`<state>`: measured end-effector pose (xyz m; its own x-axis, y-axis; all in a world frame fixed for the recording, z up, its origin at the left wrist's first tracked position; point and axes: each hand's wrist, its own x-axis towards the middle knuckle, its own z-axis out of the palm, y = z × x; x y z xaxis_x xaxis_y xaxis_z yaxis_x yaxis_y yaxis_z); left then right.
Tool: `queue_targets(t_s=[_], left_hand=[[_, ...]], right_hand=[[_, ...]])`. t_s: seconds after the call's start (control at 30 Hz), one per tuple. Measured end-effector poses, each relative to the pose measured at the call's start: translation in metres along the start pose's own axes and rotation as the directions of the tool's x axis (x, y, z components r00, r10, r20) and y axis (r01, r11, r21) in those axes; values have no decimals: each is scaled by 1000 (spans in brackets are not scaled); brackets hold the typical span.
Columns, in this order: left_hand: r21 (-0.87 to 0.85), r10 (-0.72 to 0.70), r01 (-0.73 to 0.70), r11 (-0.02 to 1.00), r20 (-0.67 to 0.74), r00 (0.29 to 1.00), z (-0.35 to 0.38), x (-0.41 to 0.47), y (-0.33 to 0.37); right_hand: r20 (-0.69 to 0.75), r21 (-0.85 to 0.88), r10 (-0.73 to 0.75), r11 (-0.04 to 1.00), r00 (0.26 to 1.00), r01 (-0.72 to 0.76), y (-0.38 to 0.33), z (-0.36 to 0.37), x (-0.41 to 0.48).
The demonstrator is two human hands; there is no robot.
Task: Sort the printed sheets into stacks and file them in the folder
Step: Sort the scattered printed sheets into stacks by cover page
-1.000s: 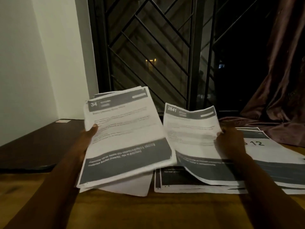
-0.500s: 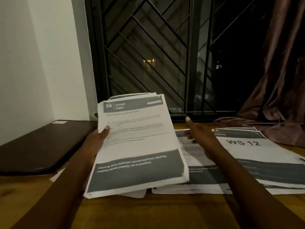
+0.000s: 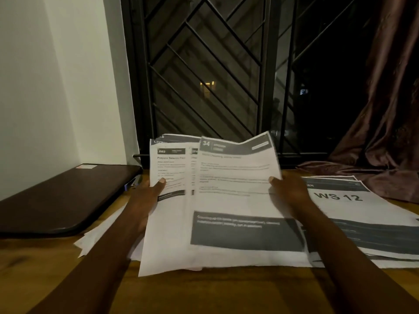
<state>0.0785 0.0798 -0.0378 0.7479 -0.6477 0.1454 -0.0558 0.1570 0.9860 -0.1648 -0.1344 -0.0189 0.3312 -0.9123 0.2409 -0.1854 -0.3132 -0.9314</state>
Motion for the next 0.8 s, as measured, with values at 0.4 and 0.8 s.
queue_targets(t_s=[0.4, 0.8], left_hand=[[-139, -41, 52, 989, 79, 996, 11, -13, 5], [-147, 20, -34, 989, -97, 995, -21, -9, 19]], right_hand=[[74, 111, 36, 993, 997, -44, -1, 15, -3], [-169, -238, -127, 968, 977, 85, 16, -50, 7]])
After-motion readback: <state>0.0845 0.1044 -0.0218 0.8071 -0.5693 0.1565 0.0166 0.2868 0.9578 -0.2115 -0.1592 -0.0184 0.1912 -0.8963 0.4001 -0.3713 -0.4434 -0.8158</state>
